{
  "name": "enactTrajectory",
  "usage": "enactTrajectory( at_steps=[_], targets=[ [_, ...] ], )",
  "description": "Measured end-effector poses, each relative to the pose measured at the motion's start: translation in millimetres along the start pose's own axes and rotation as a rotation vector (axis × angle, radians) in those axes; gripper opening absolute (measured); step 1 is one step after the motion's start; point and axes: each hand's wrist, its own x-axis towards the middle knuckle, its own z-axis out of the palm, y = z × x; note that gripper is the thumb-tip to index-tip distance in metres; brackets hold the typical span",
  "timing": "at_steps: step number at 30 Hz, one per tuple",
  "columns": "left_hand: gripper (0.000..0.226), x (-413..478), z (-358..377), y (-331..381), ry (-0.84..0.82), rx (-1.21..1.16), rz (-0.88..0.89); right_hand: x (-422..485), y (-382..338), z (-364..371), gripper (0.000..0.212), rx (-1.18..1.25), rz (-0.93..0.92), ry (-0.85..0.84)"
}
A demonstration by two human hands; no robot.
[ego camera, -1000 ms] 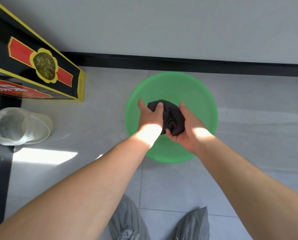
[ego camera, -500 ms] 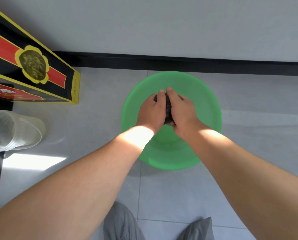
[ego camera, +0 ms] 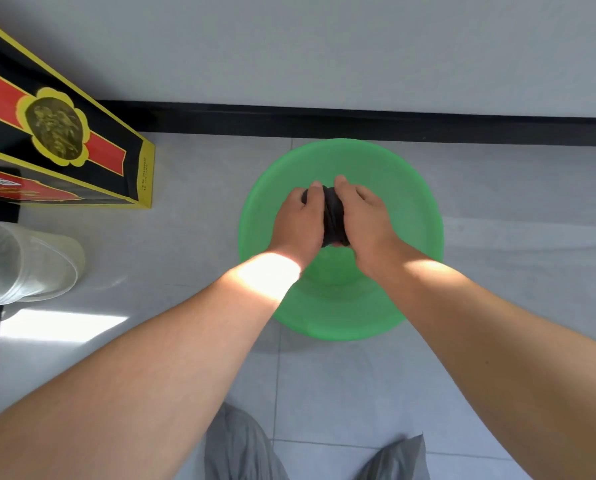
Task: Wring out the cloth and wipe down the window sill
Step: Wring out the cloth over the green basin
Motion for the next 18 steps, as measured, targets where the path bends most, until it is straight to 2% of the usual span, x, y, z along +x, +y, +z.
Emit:
enactTrajectory(
  at_steps=[3, 6, 9, 11, 14, 18],
  targets=[
    [0.029, -1, -11, 6, -0.031, -0.047, -0.024, -3, -3, -9, 0.019, 0.012, -0.068, -0.031],
    [0.031, -11, -13, 11, -0.058, -0.077, 0.102, -8, -7, -16, 0.003, 0.127, -0.155, -0.003],
    [0.043, -18, -9, 14, -0.071, -0.129, 0.176, -13, -8, -14, 0.014, 0.221, -0.2, 0.049],
    [0.044, -19, -5, 14, -0.09, -0.159, 0.212, -15, -7, -10, 0.017, 0.181, -0.23, 0.07],
    [0.018, -20, 2, 11, -0.007, -0.038, 0.281, -17, -7, -6, 0.014, 0.172, -0.231, 0.072],
    [0.047, -20, 8, 6, 0.107, 0.05, 0.238, -17, -7, 0, 0.028, 0.158, -0.184, 0.018]
  ],
)
